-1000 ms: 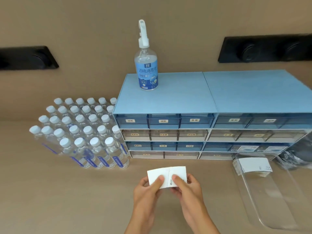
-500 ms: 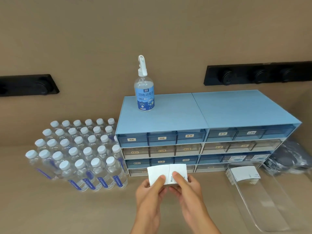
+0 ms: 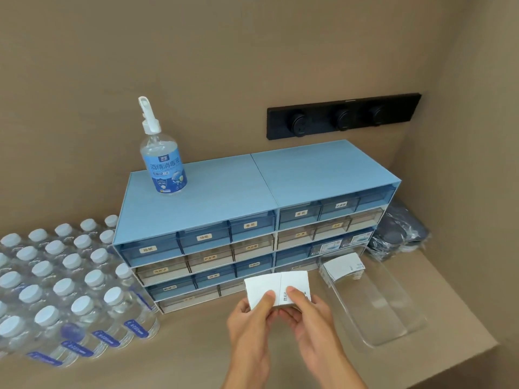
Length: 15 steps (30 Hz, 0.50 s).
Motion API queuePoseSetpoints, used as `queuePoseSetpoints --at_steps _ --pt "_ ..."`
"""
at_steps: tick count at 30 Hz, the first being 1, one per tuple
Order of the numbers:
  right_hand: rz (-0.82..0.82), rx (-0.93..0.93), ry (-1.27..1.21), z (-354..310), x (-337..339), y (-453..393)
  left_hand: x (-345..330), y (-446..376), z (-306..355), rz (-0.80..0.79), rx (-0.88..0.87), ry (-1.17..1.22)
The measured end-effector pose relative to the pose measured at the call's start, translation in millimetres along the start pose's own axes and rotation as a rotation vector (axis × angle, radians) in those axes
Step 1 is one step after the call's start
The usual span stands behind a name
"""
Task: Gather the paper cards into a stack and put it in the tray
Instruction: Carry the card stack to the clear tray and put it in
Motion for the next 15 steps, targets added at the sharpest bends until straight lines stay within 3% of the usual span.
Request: queuePoseSetpoints --at_steps 15 --pt "0.064 -0.140 -0.077 -49 186 -98 -140 -19 -169 0.124 0.111 0.016"
Point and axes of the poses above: each hand's wrist, its own y-axis away from the middle knuckle, its own x-axis out of the back of the hand, z = x × y, the point moved 4 cm from there along -y, towards the middle knuckle, and after that the axes turned 13 degrees about y, right-handed, at the moved point
